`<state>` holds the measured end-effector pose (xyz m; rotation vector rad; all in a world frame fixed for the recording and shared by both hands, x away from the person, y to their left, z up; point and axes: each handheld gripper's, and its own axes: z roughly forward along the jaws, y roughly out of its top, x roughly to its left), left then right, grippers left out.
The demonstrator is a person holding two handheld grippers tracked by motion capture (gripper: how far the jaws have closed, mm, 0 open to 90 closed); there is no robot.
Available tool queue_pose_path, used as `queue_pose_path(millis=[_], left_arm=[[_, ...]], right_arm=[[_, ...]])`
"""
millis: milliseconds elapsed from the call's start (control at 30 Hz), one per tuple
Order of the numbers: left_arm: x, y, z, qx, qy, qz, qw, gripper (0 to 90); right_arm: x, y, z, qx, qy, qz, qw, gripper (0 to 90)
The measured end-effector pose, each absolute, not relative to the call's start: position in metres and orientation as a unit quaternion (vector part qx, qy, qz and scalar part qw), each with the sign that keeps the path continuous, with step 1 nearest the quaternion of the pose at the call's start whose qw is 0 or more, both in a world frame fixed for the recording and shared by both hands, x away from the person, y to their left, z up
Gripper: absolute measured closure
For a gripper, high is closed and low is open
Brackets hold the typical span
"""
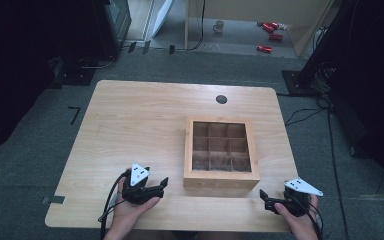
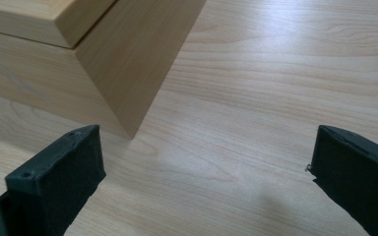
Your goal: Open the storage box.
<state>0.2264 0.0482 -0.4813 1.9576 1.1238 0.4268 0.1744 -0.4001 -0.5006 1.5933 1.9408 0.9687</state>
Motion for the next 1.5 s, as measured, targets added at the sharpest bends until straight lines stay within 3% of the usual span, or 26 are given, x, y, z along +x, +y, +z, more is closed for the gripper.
queue_pose_path(millis=[267,867,1500], left_arm=[[0.225,0.035,-0.477,0.782,0.433,0.163,0.418,24.7],[0.220,0.015,-0.475,0.782,0.403,0.131,0.458,44.9],[0.219,-0.002,-0.477,0.796,0.374,0.110,0.463,52.7]], right_arm=[[0.174,-0.395,-0.498,0.572,0.704,0.361,0.217,0.0],[0.175,-0.376,-0.497,0.555,0.716,0.373,0.202,0.0],[0.177,-0.362,-0.499,0.548,0.718,0.387,0.185,0.1]])
